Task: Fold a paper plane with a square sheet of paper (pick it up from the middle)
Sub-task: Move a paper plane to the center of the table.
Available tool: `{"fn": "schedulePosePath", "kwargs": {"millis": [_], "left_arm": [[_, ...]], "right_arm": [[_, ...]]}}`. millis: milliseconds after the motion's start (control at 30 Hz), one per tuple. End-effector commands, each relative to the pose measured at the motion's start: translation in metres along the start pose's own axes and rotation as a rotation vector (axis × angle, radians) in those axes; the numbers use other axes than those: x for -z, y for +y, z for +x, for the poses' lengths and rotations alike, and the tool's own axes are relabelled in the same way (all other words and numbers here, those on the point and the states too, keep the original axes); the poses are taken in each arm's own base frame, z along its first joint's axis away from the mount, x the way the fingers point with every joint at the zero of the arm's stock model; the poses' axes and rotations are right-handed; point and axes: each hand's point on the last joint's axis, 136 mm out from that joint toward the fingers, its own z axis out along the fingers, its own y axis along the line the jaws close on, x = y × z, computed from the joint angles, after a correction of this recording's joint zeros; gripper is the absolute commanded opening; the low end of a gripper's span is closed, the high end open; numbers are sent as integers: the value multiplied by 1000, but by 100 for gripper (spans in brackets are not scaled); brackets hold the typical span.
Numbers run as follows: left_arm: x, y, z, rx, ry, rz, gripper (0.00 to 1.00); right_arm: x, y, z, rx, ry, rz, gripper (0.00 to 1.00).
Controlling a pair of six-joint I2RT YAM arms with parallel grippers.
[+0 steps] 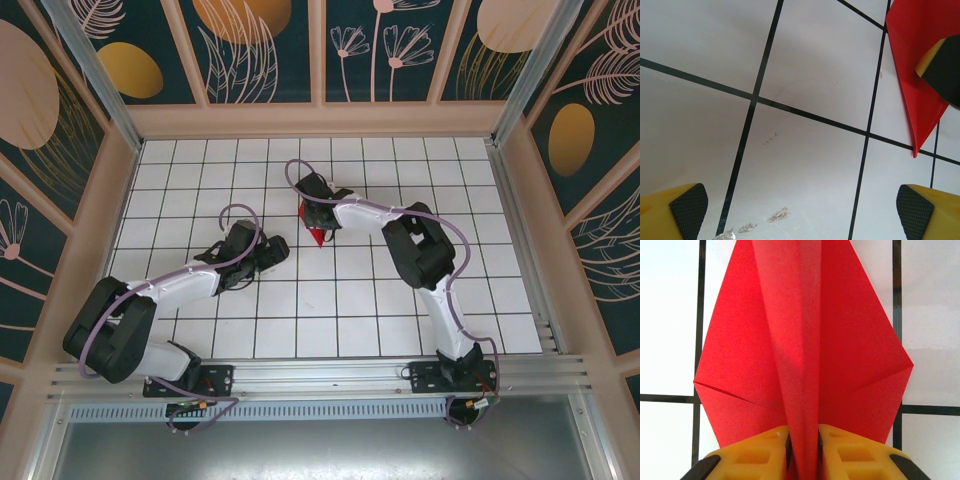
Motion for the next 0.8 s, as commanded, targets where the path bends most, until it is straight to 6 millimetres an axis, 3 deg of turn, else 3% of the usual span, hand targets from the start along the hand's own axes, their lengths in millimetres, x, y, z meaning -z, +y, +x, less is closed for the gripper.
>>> {"fn": "schedulePosePath", "kwargs": {"millis": [0,233,500,767], "left_arm": [[0,4,-3,-9,-2,-14,99],[1,5,-4,-11,-8,-21,99],[11,-8,-24,-31,-64,-21,99],[17,-13,-35,-38,-92,-22,99]], "right_arm": [[-16,-12,23,4,68,62,22],[-30,-22,46,6,100,139,25],[15,3,-5,-42,10,47,36],[33,9,-17,-59,-3,15,40]]}}
